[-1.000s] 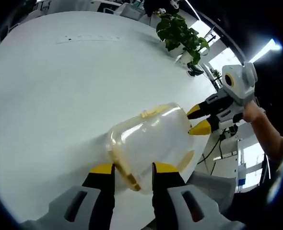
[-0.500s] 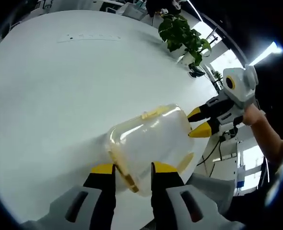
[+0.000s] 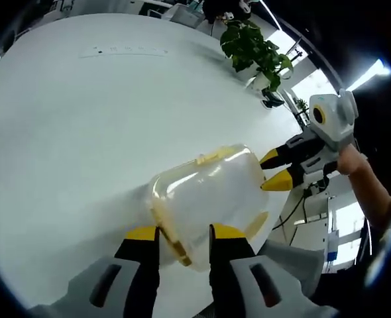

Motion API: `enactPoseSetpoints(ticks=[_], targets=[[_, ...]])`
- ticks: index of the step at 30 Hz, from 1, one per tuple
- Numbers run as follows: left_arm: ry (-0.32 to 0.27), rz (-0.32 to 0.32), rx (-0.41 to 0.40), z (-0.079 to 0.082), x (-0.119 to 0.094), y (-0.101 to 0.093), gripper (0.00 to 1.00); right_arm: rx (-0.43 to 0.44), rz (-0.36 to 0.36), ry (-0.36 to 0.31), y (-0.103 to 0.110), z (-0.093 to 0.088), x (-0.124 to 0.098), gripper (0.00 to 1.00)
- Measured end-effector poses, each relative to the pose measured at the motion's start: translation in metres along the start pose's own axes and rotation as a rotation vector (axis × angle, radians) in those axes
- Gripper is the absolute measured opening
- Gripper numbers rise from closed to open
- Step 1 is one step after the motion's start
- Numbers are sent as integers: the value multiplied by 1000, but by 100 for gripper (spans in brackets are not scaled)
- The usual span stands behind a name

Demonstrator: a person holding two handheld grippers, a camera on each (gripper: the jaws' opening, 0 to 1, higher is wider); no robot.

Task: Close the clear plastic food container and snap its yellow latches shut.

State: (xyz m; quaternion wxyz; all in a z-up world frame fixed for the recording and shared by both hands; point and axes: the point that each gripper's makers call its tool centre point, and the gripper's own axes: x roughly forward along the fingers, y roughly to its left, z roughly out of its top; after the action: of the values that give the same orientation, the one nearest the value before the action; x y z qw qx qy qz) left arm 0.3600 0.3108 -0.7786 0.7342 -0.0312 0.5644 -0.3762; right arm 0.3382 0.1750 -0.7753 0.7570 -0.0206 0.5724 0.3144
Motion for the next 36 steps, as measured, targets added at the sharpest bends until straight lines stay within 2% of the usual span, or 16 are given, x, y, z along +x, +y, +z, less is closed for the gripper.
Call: enactPoseSetpoints(ticks=[11,14,20,28,36], targets=[[-10,54,6,-2,0,-3,27,-8,-4,-24,-2,-2,-1,23],[-17,84,28,-2,-1,-4,27,-11,-2,-18,-1,-1,0,23],[-7,85,26,-1,-2,-1,28,-16,3,5,-1,-1,0,23],[-10,125,79,2,-4,-1,29,-39,2,-1,-1,-2,-2,24],[-16,168,190,6,-7,-3,31,-120,-24,-30,-1,1,-4,26]])
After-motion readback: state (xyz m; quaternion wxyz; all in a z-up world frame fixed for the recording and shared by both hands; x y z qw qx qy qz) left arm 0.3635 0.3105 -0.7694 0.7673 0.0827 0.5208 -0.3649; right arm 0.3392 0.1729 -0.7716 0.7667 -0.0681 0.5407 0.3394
